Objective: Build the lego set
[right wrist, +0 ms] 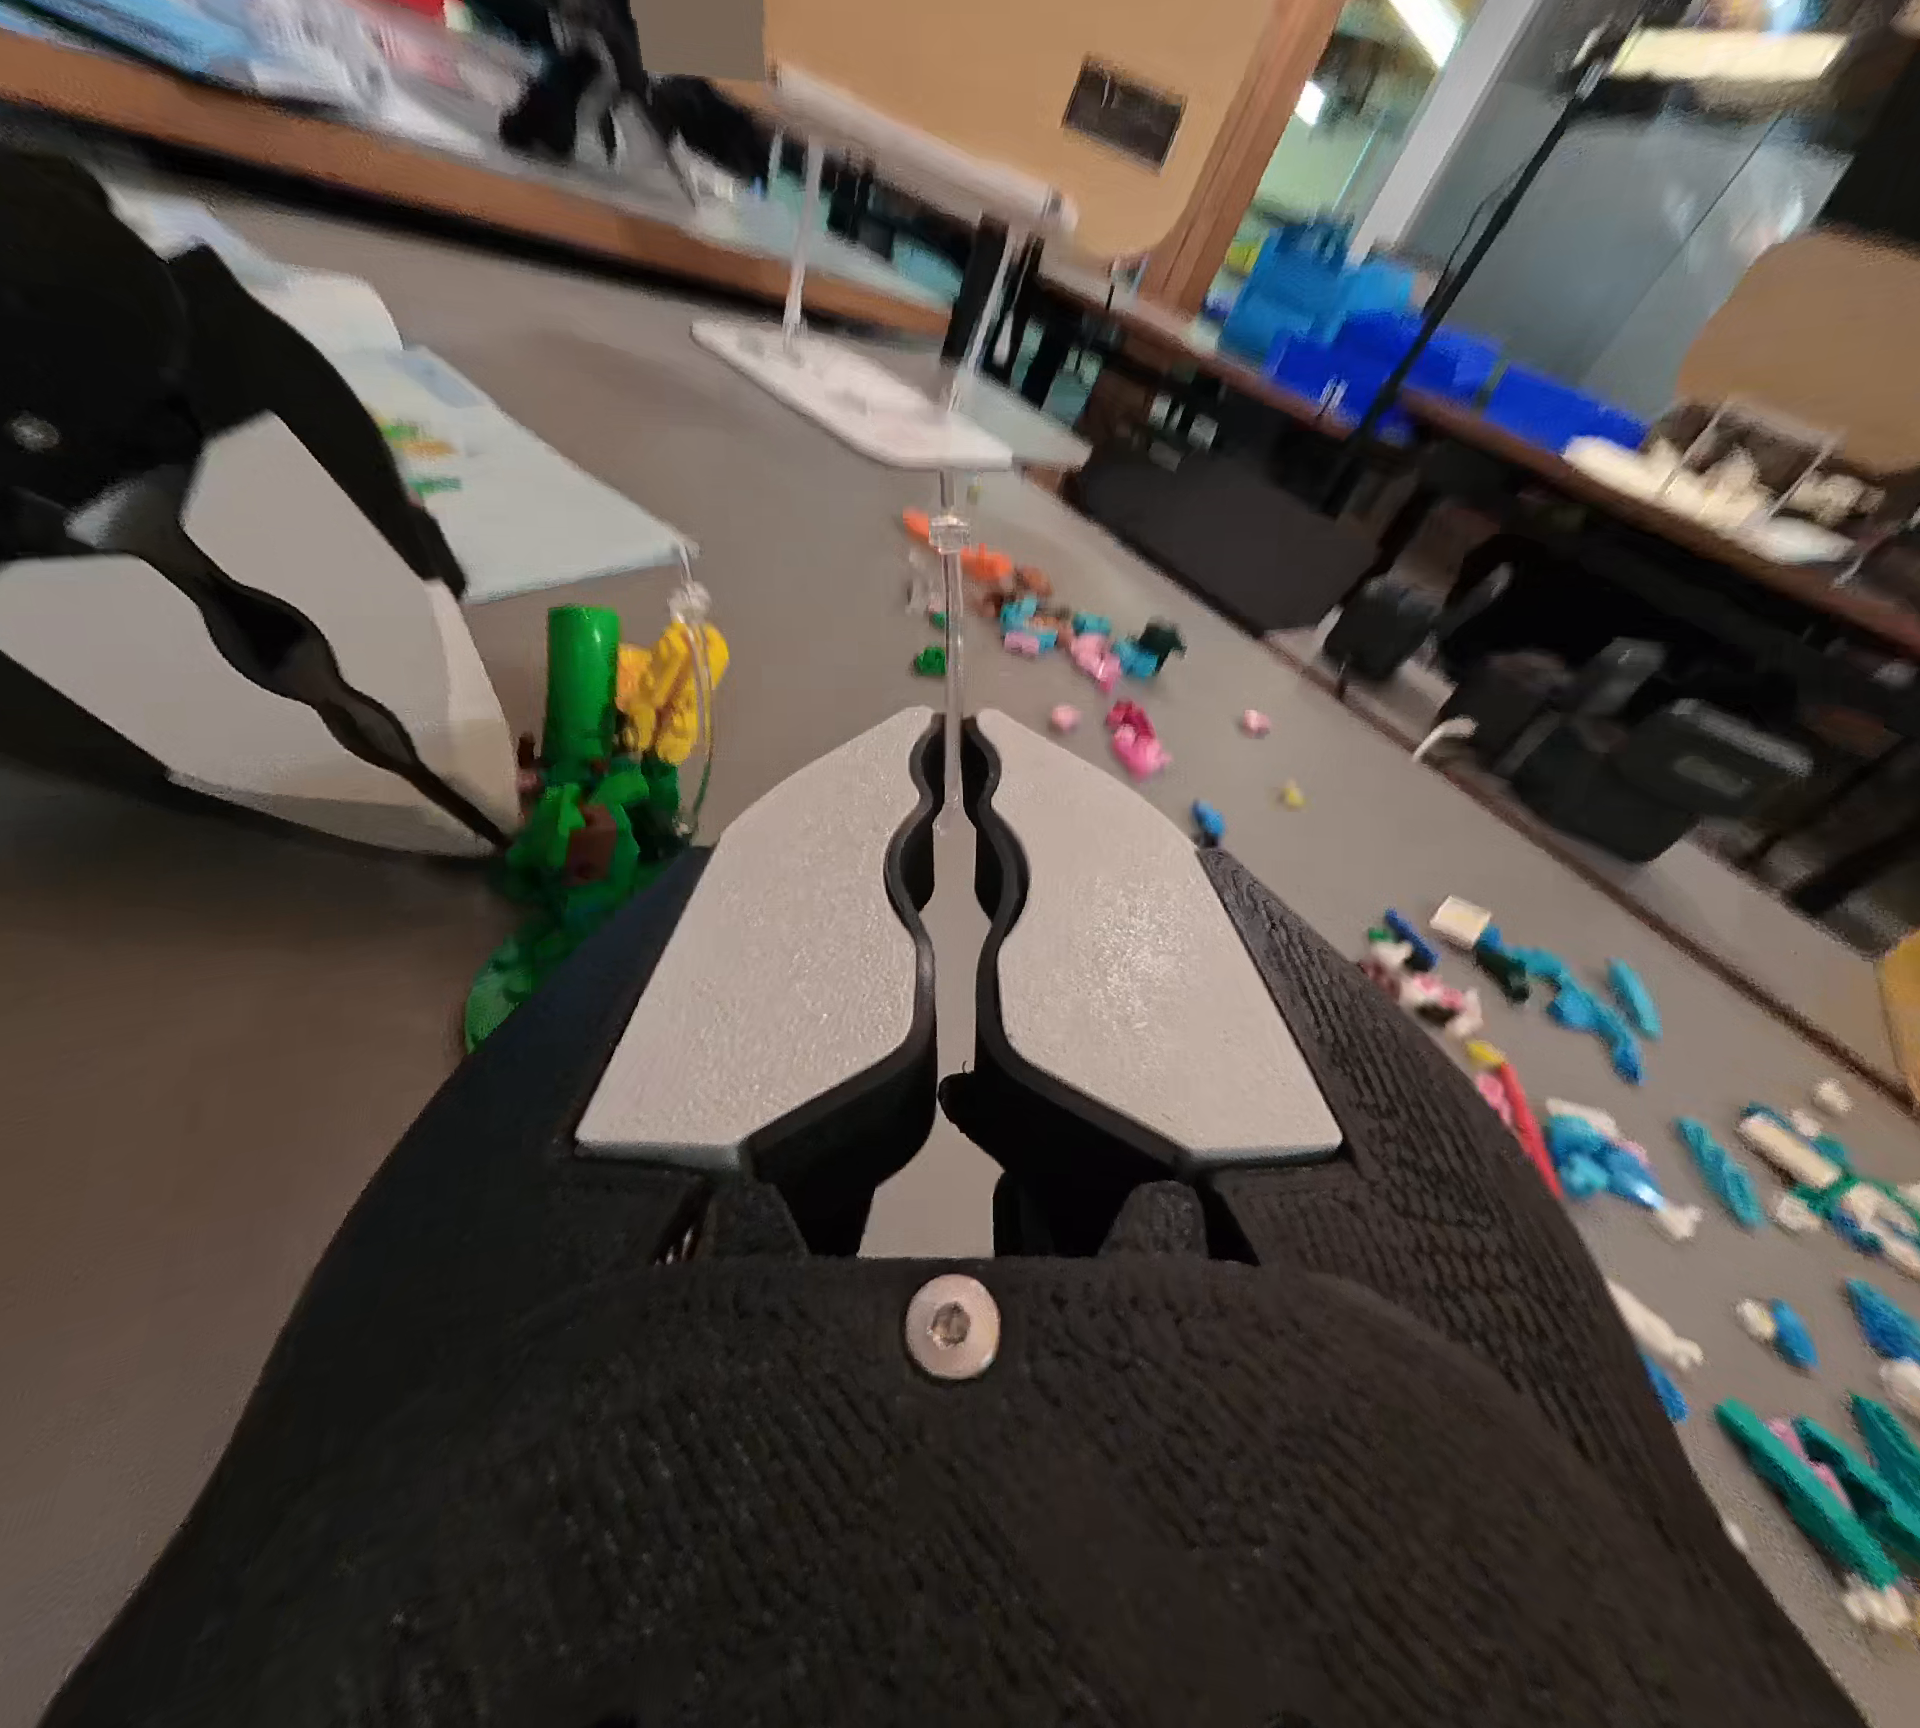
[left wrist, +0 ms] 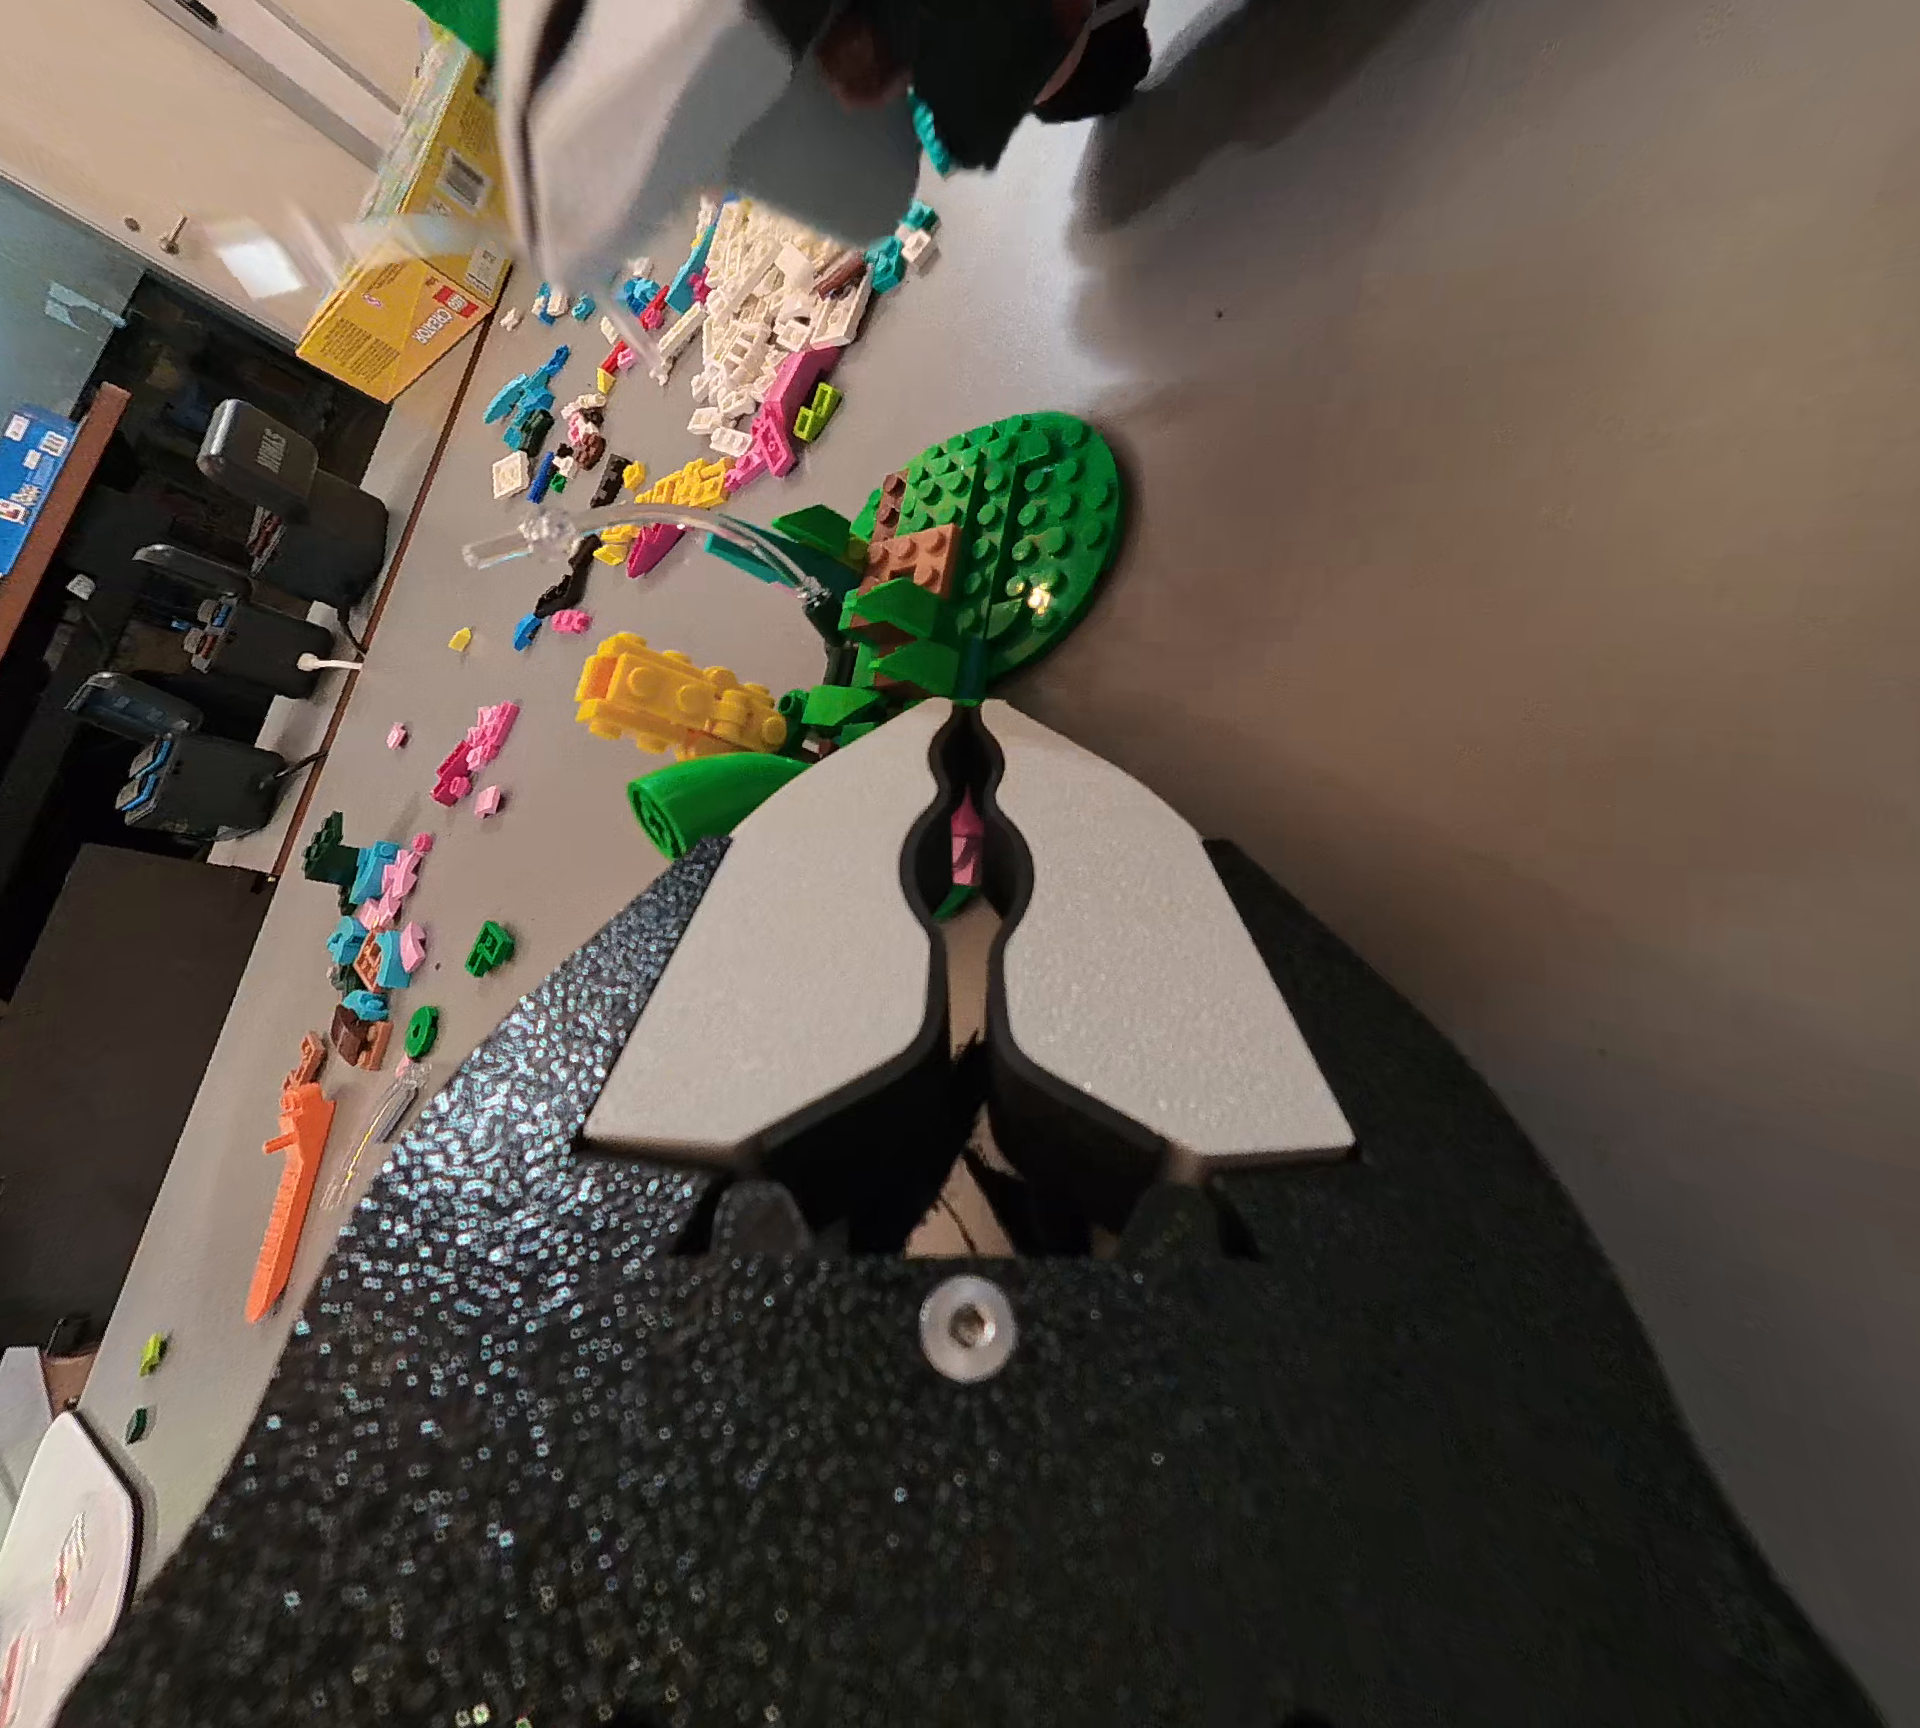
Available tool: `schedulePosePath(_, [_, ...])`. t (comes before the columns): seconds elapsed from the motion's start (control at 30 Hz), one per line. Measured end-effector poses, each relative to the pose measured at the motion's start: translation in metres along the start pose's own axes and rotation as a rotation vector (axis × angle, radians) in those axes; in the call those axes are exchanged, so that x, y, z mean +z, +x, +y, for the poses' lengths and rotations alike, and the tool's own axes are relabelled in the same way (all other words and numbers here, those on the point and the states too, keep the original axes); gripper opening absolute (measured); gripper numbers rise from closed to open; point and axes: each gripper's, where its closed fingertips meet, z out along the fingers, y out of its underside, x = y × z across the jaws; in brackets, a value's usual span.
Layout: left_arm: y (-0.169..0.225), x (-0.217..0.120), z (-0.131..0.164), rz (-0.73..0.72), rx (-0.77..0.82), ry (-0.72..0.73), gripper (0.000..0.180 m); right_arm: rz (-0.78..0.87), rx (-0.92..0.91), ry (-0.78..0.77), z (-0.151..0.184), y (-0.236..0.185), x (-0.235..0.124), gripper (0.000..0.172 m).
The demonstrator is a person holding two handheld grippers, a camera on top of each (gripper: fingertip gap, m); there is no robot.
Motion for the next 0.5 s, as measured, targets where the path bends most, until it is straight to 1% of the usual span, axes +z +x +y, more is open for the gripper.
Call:
schedulePosePath(0.03, [0.0, 0.0, -0.001, -0.001, 0.0, 0.006, 0.0, -0.006, 0.015, -0.062, 0.007, 0.002, 0.004, 0.001])
schedulePosePath(0.1, [-0.001, -0.001, -0.003, -0.005, -0.007, 0.023, 0.0, -0.038, 0.049, -0.136, 0.013, 0.004, 0.011, 0.001])
schedulePosePath(0.2, [-0.004, -0.003, -0.005, -0.014, -0.026, 0.045, 0.0, -0.175, 0.165, -0.335, 0.031, -0.002, 0.021, 0.001])
schedulePosePath(0.27, [-0.006, -0.004, -0.006, -0.019, -0.034, 0.058, 0.0, -0.263, 0.255, -0.387, 0.031, -0.005, 0.028, 0.001])
schedulePosePath(0.33, [-0.007, -0.004, -0.006, -0.021, -0.037, 0.059, 0.0, -0.35, 0.337, -0.357, 0.019, -0.009, 0.032, 0.001])
schedulePosePath(0.4, [-0.006, -0.003, -0.005, -0.021, -0.031, 0.051, 0.0, -0.415, 0.405, -0.253, -0.001, -0.011, 0.031, 0.001])
schedulePosePath(0.5, [-0.005, -0.002, -0.004, -0.019, -0.02, 0.046, 0.0, -0.512, 0.465, -0.113, -0.022, -0.021, 0.017, 0.001])
